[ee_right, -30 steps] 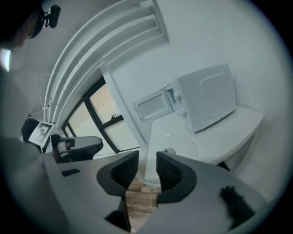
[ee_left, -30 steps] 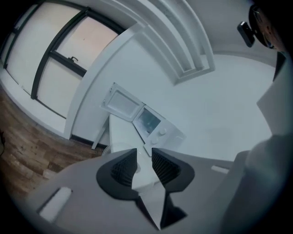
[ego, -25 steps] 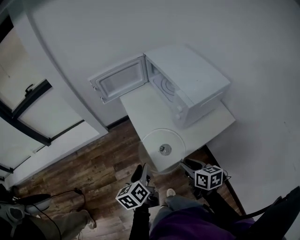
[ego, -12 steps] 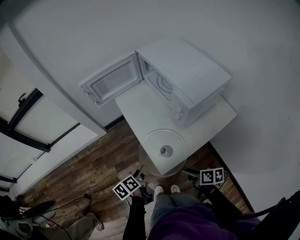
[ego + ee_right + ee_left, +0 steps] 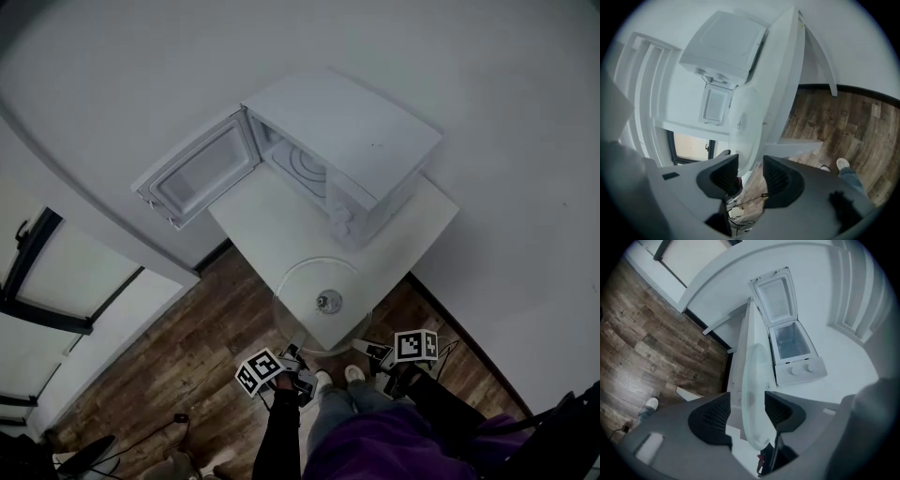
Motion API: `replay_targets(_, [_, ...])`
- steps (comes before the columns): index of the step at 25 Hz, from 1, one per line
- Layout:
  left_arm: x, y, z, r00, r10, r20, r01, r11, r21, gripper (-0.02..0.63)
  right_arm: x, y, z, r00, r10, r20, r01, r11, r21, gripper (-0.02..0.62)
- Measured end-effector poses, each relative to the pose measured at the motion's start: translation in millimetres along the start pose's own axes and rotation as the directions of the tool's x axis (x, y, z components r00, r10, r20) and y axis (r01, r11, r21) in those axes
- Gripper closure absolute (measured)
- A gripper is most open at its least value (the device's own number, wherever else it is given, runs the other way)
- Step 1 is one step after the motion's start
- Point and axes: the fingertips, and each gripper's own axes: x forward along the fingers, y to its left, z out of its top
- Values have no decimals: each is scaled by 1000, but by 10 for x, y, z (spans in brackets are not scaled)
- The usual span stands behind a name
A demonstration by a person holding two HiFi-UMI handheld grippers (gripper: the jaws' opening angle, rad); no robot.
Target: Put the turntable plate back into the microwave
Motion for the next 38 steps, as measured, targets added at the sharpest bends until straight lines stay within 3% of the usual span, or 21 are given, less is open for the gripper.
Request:
replay_targets(6, [112,-60,-157,998,-35,-60,38,999,37,404,85,26,-63,1000,17,20,-17,999,27,433])
replay_targets(10, [128,-131,-157,997,-70,-33,71,997,41,473,116,19,-48,999,13,42,-14,999,36,435])
replay_targets(12, [125,-164,-149,997,-73,-13,73,996,52,495,123,11,-36,998,-2,55,0,999,45,485])
replay_targets(13, [123,-165,-157,997,-73,-8,73,996,43,497,118,0,-31,998,-11,62,9,999,47,522])
replay_targets(17, [126,-158,-194,997,-77,-14,77,997,-30,511,89,-6,-9,998,-7,67,3,999,54,530])
replay_targets(22, [86,-195,-163,996,-84,-4,84,996,-14,525,91,35,-20,997,22,69,-29,995,93,537])
replay_targets(26, [110,-259,-225,992,-123,13,124,990,-67,540,7,17,67,995,8,100,-18,995,99,541])
replay_targets(38, [-43,-614,-72,947,-283,150,304,942,-139,571,-130,467,218,982,69,174,-72,997,16,535])
